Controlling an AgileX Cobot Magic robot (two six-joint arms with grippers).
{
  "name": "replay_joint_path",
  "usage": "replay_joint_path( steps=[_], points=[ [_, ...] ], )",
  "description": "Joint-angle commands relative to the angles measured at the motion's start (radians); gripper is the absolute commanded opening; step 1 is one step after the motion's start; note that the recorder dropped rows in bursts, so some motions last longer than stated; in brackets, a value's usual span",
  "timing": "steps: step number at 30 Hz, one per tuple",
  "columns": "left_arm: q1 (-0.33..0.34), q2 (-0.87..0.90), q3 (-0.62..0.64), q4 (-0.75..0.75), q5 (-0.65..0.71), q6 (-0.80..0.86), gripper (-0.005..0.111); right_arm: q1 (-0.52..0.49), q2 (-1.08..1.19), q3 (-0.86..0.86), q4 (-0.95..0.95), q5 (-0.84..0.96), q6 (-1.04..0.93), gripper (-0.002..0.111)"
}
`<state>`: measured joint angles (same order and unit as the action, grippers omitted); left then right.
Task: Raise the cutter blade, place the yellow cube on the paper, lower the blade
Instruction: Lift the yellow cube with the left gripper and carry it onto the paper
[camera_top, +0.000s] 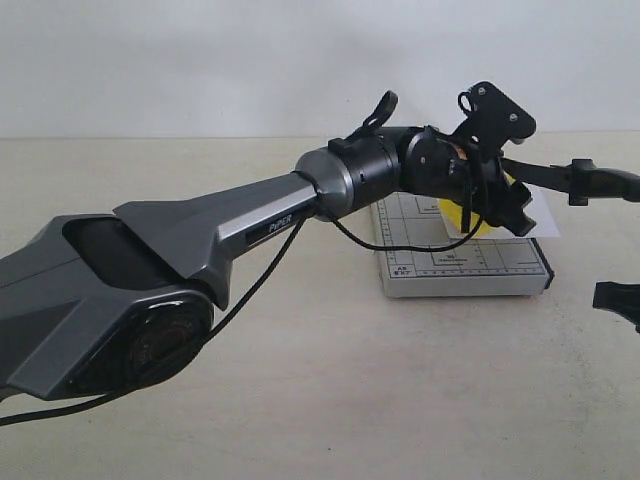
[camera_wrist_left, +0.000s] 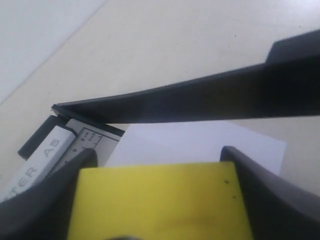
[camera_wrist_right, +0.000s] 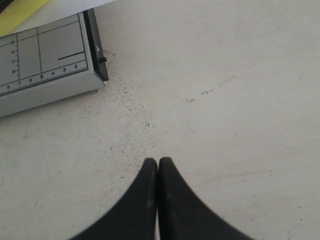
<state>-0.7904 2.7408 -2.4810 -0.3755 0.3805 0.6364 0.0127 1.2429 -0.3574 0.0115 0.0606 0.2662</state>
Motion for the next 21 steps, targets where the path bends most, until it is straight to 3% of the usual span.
replay_joint_path(
  steps=[1, 6, 10, 13, 17, 19, 21],
  points=[
    [0.002, -0.001, -0.006, -0.005, -0.029, -0.008, 0.052, -0.001, 0.002, -0.003, 0.002, 0.002, -0.003, 0.000],
    [0.002, -0.001, -0.006, -0.072, -0.091, -0.012, 0.086, -0.001, 0.002, -0.003, 0.002, 0.002, -0.003, 0.000],
    [0.002, -0.043, -0.006, -0.080, -0.126, -0.012, 0.097, -0.001, 0.002, -0.003, 0.002, 0.004, -0.003, 0.000],
    [0.002, -0.103, -0.006, -0.077, -0.060, -0.012, 0.098, -0.001, 0.002, -0.003, 0.002, 0.014, -0.003, 0.000],
    [0.002, -0.199, -0.006, -0.056, 0.184, -0.026, 0.097, -0.001, 0.002, -0.003, 0.002, 0.024, -0.003, 0.000],
    [0.002, -0.235, -0.006, -0.025, 0.293, -0.090, 0.090, -0.001, 0.002, -0.003, 0.002, 0.024, -0.003, 0.000],
    [0.002, -0.258, -0.006, 0.018, 0.375, -0.138, 0.074, -0.001, 0.002, -0.003, 0.002, 0.026, -0.003, 0.000]
  ],
)
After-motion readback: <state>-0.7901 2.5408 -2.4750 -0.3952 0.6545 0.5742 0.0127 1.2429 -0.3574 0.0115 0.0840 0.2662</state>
